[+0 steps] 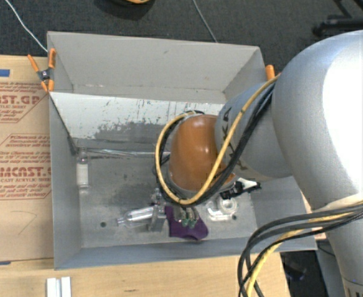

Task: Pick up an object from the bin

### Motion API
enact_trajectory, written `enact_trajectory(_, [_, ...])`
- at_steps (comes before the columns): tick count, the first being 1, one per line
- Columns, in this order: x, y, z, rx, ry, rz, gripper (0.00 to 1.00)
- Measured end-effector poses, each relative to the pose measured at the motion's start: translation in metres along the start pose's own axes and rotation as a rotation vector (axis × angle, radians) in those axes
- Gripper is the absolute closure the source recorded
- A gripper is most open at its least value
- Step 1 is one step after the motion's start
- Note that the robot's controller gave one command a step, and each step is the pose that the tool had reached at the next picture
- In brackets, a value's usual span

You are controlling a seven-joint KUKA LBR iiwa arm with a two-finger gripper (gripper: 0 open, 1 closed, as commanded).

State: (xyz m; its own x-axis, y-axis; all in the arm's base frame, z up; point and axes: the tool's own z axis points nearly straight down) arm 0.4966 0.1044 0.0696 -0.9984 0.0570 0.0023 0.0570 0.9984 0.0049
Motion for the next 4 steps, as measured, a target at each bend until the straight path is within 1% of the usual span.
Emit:
enact_trajectory(3, [0.000,0.000,-0.010,-0.001,0.000,-0.001,1.00])
enact_trajectory(4, [0.002,0.000,-0.018,0.001,0.007,0.000,1.00])
